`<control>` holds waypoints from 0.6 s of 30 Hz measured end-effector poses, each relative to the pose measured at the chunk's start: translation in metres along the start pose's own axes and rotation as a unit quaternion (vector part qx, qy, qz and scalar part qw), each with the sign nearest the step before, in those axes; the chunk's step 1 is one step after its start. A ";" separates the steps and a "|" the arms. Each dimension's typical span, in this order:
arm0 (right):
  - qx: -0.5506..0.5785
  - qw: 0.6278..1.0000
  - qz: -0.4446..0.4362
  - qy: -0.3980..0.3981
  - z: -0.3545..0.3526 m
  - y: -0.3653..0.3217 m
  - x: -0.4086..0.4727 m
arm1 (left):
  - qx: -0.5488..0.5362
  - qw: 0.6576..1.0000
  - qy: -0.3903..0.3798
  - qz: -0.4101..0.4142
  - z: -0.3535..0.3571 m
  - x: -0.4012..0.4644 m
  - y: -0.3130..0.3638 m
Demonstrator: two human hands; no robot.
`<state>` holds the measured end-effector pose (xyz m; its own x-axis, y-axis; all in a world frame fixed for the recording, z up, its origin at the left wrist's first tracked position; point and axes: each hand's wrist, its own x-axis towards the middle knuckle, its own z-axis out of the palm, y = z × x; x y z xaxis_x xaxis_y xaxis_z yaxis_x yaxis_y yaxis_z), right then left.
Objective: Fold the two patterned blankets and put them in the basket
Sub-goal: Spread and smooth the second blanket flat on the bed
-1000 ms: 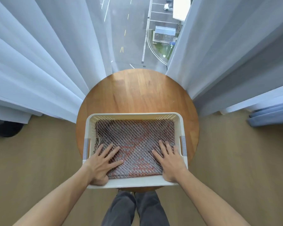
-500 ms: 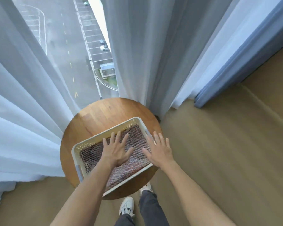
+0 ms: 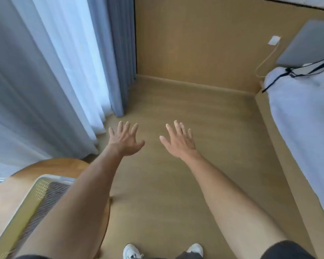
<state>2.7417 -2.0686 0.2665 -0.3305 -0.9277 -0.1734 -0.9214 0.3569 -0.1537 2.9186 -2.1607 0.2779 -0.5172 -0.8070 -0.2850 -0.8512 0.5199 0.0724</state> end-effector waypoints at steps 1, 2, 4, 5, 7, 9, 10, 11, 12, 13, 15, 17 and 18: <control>0.005 1.000 0.030 0.008 -0.007 0.030 -0.008 | 0.000 1.000 0.000 0.029 -0.004 0.008 0.034; 0.008 0.998 0.059 0.017 -0.014 0.061 -0.018 | 0.002 0.998 0.000 0.059 -0.007 0.014 0.069; 0.017 0.993 0.112 0.035 -0.028 0.122 -0.042 | 0.021 0.993 0.003 0.119 -0.011 0.024 0.140; 0.022 0.989 0.140 0.044 -0.034 0.155 -0.056 | 0.033 0.988 0.006 0.149 -0.011 0.028 0.178; 0.029 0.980 0.189 0.055 -0.044 0.218 -0.085 | 0.055 0.978 0.004 0.199 -0.012 0.034 0.249; 0.036 0.969 0.237 0.065 -0.054 0.280 -0.118 | 0.070 0.967 -0.002 0.243 -0.009 0.033 0.321; 0.039 0.962 0.260 0.070 -0.058 0.310 -0.134 | 0.075 0.962 -0.003 0.262 -0.007 0.032 0.355; 0.041 0.955 0.283 0.074 -0.062 0.339 -0.151 | 0.079 0.957 -0.005 0.279 -0.004 0.031 0.388; 0.042 0.949 0.304 0.075 -0.064 0.367 -0.168 | 0.084 0.951 -0.008 0.297 -0.002 0.028 0.421; 0.041 0.943 0.323 0.074 -0.066 0.393 -0.185 | 0.091 0.945 -0.011 0.314 0.001 0.025 0.452; 0.039 0.931 0.356 0.067 -0.067 0.439 -0.220 | 0.103 0.933 -0.016 0.344 0.008 0.017 0.508; 0.043 0.918 0.389 0.064 -0.067 0.482 -0.251 | 0.114 0.921 -0.019 0.371 0.013 0.009 0.561; 0.045 0.911 0.405 0.062 -0.066 0.500 -0.265 | 0.120 0.915 -0.022 0.384 0.016 0.005 0.584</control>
<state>2.3547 -1.6516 0.3000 -0.9203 -0.3594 -0.1545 -0.3465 0.9322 -0.1045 2.4200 -1.8570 0.3036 -0.9460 -0.1687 -0.2767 -0.1915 0.9798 0.0574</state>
